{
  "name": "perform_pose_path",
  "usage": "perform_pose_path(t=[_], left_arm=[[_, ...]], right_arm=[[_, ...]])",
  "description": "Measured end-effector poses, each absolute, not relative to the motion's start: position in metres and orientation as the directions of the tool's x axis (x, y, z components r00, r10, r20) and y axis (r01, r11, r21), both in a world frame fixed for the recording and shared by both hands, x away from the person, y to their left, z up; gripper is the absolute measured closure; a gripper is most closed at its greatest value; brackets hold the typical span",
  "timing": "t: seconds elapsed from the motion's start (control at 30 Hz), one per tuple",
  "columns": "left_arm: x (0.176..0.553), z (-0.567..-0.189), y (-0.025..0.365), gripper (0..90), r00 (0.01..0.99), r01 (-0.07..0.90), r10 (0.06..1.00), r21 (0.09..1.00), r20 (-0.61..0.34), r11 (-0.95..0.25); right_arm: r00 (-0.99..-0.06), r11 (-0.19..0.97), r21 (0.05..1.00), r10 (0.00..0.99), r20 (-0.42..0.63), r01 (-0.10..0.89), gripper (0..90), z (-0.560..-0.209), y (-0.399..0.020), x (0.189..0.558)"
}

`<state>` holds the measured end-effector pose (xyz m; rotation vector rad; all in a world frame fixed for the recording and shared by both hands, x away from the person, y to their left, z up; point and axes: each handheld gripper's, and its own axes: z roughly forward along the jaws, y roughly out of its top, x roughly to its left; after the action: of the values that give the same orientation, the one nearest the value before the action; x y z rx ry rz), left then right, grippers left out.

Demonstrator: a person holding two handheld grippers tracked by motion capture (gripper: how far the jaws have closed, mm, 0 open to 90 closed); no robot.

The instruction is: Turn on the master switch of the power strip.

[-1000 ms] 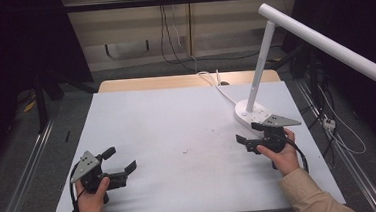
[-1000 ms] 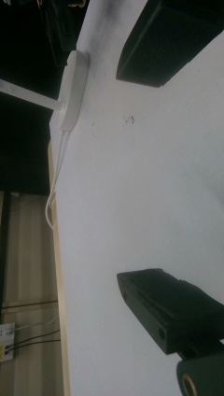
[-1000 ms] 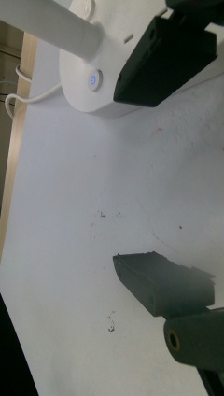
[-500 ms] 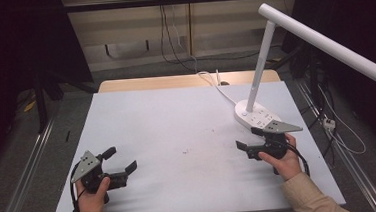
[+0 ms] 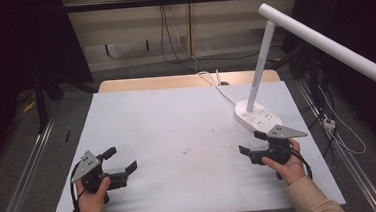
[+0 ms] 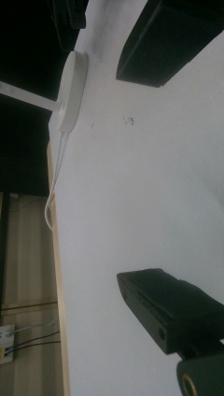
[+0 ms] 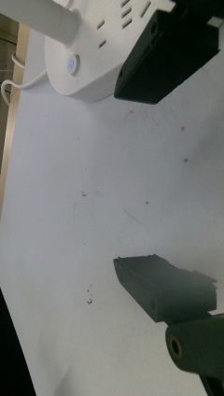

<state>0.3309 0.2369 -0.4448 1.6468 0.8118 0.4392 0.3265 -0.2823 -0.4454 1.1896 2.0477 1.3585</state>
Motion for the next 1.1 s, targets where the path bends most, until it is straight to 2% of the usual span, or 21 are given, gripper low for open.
perform_pose_path(t=[1.1], left_arm=[[0.330,-0.444,0.235,4.1,0.694,0.268,0.708,0.960,-0.132,-0.085]], right_arm=[[-0.571,0.184,0.892,0.815,0.096,0.413,15.1,-0.449,-0.291,0.301]])
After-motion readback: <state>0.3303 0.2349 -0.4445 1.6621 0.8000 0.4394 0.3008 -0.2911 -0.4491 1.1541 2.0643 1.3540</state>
